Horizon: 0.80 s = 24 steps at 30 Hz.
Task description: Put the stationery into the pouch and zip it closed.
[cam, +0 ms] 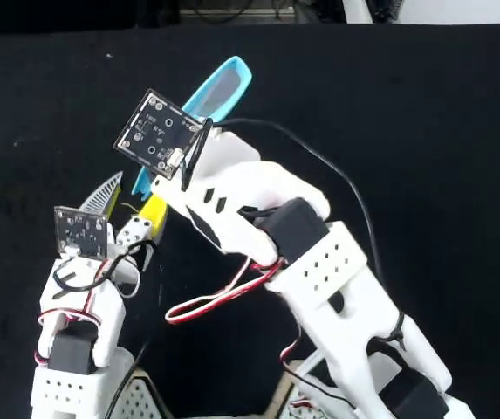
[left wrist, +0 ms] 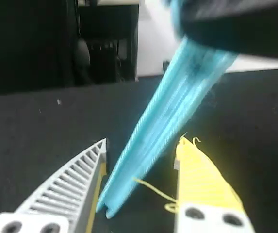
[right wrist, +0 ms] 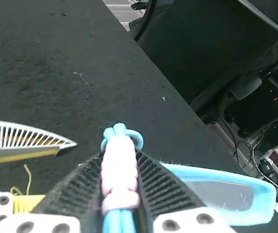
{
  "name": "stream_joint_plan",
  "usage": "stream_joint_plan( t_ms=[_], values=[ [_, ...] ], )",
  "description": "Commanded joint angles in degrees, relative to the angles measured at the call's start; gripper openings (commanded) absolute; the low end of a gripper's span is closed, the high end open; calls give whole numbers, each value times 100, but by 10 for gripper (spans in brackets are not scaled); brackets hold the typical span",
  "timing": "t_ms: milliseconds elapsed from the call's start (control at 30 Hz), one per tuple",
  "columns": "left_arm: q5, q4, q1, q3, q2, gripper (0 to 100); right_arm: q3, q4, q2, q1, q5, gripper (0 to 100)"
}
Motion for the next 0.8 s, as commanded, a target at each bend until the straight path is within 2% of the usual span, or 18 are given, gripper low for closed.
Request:
stream_joint_plan(
  t_ms=[0, 167, 600, 767],
  values=[
    [-325, -413, 180, 101, -62, 228, -110, 167, -224, -79, 35, 11],
    [-352, -853, 312, 215, 352, 228, -110, 273, -224, -79, 35, 11],
    [-308, -1987, 470, -1015, 3182, 223, -66, 396, -629, 167, 44, 11],
    [-105, -2092, 866, -1270, 3631, 223, 84, 369, -646, 290, 44, 11]
  ],
)
